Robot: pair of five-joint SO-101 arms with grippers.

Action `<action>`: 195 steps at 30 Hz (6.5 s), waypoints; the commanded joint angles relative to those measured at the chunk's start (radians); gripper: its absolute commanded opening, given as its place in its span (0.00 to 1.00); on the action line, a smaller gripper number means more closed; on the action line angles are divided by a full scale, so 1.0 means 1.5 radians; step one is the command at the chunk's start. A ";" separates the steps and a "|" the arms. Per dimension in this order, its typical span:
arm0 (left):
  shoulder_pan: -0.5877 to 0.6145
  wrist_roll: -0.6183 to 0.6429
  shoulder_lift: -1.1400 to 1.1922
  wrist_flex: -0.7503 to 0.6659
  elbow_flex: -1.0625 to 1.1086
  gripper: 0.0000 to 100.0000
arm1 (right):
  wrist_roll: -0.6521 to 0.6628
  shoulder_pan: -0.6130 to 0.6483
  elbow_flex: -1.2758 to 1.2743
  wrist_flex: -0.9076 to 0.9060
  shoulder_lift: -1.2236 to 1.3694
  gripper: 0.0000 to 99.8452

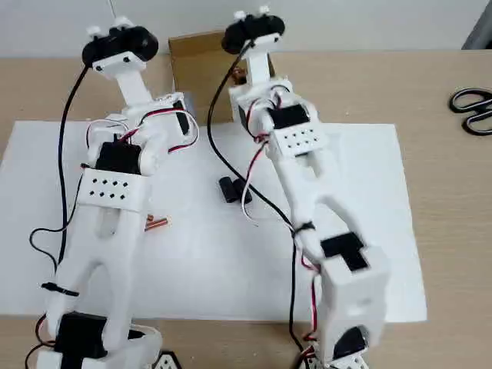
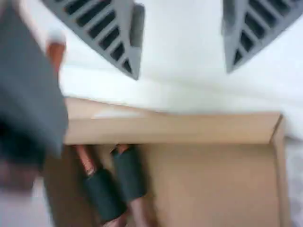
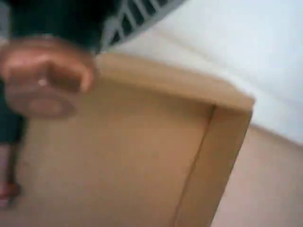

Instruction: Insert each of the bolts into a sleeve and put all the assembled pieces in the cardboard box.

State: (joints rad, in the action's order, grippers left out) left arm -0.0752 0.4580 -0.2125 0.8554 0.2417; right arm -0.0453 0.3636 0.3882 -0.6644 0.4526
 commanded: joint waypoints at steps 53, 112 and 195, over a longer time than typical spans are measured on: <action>-0.033 0.005 -0.111 0.106 -0.037 0.11 | 0.007 0.019 0.861 -0.362 0.365 0.22; 0.073 0.039 -0.160 0.276 0.061 0.11 | -0.003 0.099 0.086 -0.583 0.072 0.14; 0.081 0.173 -0.298 0.232 0.158 0.01 | -0.046 0.107 0.208 -0.718 -0.201 0.00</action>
State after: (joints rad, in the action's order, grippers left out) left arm 0.0276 0.6605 -0.6345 1.2482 0.4365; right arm -0.0606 0.5278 0.7304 -1.7246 0.2547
